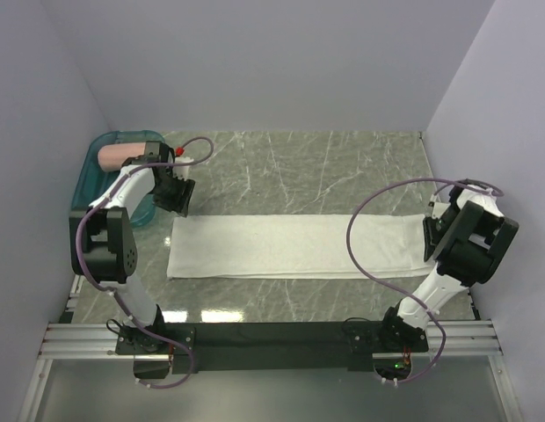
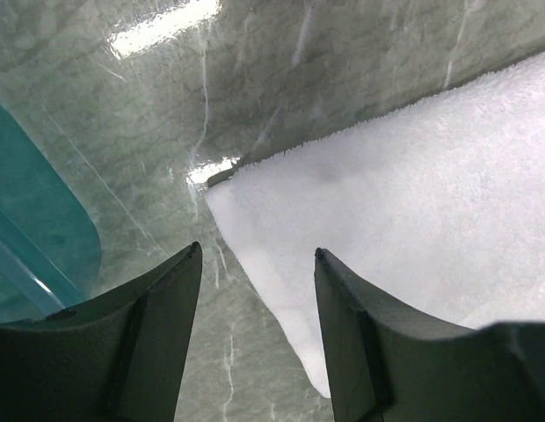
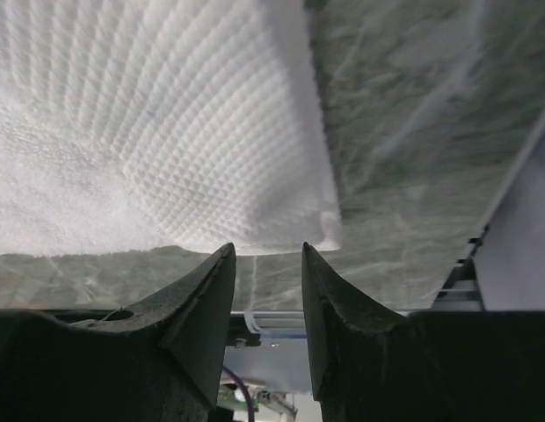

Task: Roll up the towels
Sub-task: Fold the towel

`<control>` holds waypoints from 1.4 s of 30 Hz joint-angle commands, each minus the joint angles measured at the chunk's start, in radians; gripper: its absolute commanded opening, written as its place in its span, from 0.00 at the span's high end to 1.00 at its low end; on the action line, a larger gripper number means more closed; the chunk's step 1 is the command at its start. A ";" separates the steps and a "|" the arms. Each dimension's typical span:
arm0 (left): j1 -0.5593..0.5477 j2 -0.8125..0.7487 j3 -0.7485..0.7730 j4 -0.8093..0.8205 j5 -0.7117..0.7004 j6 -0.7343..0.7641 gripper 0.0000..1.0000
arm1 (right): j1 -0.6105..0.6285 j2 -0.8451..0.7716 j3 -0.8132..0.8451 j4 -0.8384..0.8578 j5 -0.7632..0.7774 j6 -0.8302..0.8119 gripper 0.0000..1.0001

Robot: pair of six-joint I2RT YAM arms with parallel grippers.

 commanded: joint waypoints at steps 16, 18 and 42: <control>0.002 -0.043 0.002 -0.003 0.029 0.034 0.41 | -0.034 0.008 -0.022 0.048 0.044 0.066 0.53; 0.002 -0.045 -0.001 -0.001 0.026 0.035 0.41 | -0.037 0.014 -0.019 0.047 0.049 0.060 0.55; 0.002 -0.063 -0.016 0.008 0.019 0.037 0.41 | -0.054 0.022 -0.007 0.013 0.023 0.041 1.00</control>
